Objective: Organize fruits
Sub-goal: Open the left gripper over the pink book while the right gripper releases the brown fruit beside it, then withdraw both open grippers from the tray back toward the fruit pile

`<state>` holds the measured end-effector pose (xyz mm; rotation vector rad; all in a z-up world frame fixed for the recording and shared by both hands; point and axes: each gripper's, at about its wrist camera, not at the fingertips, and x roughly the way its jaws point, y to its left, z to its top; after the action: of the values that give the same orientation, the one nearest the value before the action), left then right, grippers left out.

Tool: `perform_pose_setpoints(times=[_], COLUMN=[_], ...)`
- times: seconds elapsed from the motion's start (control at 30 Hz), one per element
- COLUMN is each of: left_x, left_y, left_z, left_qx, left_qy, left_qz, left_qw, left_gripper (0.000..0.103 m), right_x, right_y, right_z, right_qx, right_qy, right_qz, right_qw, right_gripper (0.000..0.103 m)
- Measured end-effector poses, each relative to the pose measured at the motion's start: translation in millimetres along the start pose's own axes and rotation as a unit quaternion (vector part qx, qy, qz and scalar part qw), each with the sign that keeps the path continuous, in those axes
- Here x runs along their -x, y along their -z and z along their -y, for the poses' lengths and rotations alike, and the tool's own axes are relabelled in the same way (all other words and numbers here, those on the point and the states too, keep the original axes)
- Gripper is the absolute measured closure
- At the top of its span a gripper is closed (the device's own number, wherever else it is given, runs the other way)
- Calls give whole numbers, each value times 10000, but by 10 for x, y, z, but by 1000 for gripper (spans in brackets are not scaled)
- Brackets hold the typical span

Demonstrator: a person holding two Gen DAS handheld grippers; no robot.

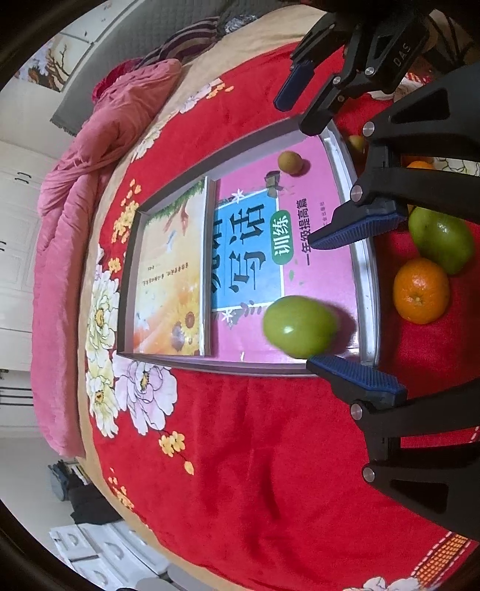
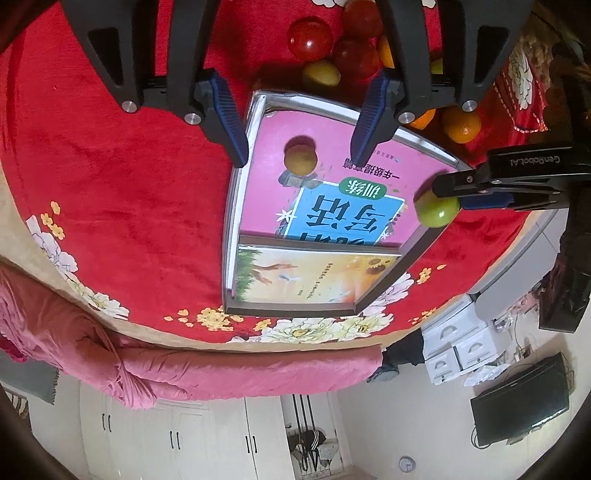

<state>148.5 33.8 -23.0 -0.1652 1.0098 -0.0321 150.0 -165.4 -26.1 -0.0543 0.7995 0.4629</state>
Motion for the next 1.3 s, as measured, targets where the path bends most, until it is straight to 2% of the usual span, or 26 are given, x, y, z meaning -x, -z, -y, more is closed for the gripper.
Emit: perform_pose_setpoints(times=[0.1,0.37,0.43,0.77,1.3], left_x=[35,146,182,331,525], left_y=[-5,-22,-27,-47,15], left_z=[3,-6,-6,-44,-90], left_qx=[-5,10,19,140,137], left_qy=[-1,29,13,124,274], left_qz=[47,172,213,331,424], left_qw=[10000,9998,9998,9993,9986], left_gripper=[42,41,27,26,26], right_x=[28,84,99,170,347], right_y=[-7,-36,-40,-54,-63], right_z=[14,32,40,70,92], right_qx=[-33,-86,-100,-172,-215], right_qy=[16,56,63,122,72], right_qz=[67,183,216,345,619], right_qw=[10000,9998,9997,9992,9978], right_gripper=[39,35,33,23,16])
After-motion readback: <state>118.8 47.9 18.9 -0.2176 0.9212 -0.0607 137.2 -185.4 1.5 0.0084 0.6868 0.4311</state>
